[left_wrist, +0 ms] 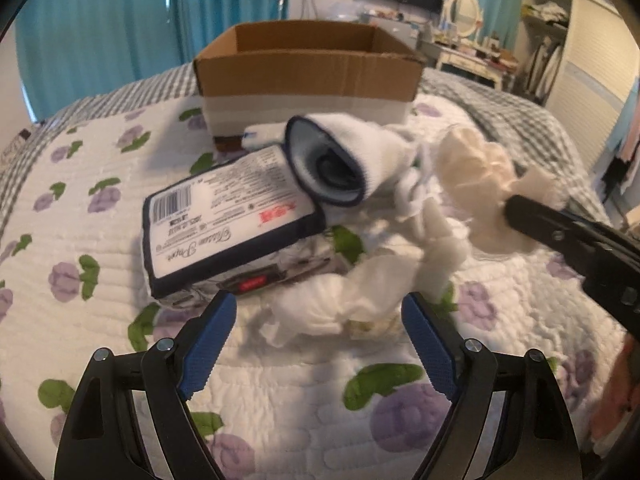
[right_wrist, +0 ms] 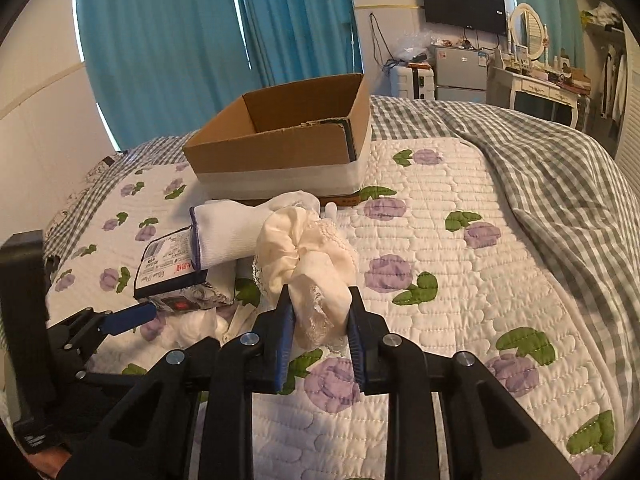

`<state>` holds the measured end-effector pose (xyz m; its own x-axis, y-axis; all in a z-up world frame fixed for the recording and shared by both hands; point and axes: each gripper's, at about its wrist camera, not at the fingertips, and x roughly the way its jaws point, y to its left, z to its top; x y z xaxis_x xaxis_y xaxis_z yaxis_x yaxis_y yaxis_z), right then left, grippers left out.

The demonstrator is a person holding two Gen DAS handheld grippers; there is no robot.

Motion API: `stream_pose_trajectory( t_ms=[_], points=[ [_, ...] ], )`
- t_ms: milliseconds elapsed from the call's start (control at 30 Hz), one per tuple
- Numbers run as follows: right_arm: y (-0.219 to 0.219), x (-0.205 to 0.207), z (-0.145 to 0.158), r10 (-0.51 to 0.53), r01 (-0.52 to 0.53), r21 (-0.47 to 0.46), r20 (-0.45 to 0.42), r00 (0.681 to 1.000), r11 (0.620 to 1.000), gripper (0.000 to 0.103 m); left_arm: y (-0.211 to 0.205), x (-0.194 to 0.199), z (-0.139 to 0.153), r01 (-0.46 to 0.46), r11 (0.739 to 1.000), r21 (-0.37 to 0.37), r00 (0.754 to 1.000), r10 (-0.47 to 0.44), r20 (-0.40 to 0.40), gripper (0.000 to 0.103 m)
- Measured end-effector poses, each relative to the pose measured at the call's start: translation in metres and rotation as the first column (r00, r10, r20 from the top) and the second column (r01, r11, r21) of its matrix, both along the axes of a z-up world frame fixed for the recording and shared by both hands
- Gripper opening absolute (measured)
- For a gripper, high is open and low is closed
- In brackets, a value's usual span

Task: Organize soft objects
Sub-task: 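Grasp the cream lace fabric with the right gripper, then grasp the white cloth bundle with the left gripper while the right holds the lace, then carry both held items over the cardboard box and open both grippers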

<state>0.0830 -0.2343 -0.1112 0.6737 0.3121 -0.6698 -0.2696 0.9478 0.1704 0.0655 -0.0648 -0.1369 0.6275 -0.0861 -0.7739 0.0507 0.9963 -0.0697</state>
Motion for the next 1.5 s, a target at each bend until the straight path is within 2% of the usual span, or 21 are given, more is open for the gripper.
stream_pose_trajectory(
  t_ms=[67, 167, 200, 233, 433, 700, 867, 1100, 1267, 1500],
  points=[
    [0.001, 0.000, -0.001, 0.006, -0.006, -0.005, -0.001, 1.000, 1.000, 0.024, 0.001, 0.003, -0.006, 0.006, 1.000, -0.014, 1.000, -0.006, -0.026, 0.057],
    [0.004, 0.002, -0.004, 0.017, -0.017, -0.020, -0.006, 1.000, 1.000, 0.024, 0.005, 0.006, -0.013, 0.012, 0.999, -0.044, 0.999, -0.014, -0.049, 0.055],
    [0.005, 0.002, -0.004, 0.019, -0.020, -0.023, -0.005, 1.000, 1.000, 0.024, 0.006, 0.007, -0.014, 0.015, 0.998, -0.055, 0.999, -0.017, -0.049, 0.052],
    [0.006, 0.002, -0.005, 0.021, -0.022, -0.025, -0.006, 1.000, 0.999, 0.024, 0.006, 0.007, -0.014, 0.022, 0.998, -0.062, 0.999, -0.025, -0.047, 0.043],
    [0.007, 0.003, -0.008, 0.015, -0.016, -0.044, -0.010, 1.000, 0.999, 0.024, 0.008, 0.005, -0.014, 0.033, 0.997, -0.075, 0.998, -0.036, -0.043, 0.034],
    [0.012, -0.013, 0.008, 0.015, -0.012, -0.063, 0.036, 0.999, 0.998, 0.024, 0.015, -0.015, 0.014, 0.046, 0.996, -0.070, 0.999, -0.045, 0.020, 0.034],
    [0.015, -0.026, 0.023, 0.021, -0.017, -0.062, 0.069, 0.997, 0.998, 0.024, 0.021, -0.030, 0.044, 0.044, 0.998, -0.047, 0.995, -0.040, 0.094, 0.034],
    [0.019, -0.039, 0.063, 0.033, -0.028, -0.042, 0.149, 0.988, 0.999, 0.024, 0.032, -0.039, 0.094, 0.045, 0.998, -0.041, 0.978, -0.036, 0.207, 0.034],
    [0.021, -0.033, 0.101, 0.063, -0.065, 0.002, 0.214, 0.975, 0.998, 0.024, 0.036, -0.030, 0.129, 0.042, 0.999, -0.010, 0.961, -0.038, 0.275, 0.034],
    [0.038, -0.001, 0.146, 0.107, -0.098, -0.043, 0.306, 0.946, 0.994, 0.024, 0.043, 0.006, 0.157, 0.061, 0.998, -0.013, 0.939, -0.053, 0.339, 0.034]
  ],
)
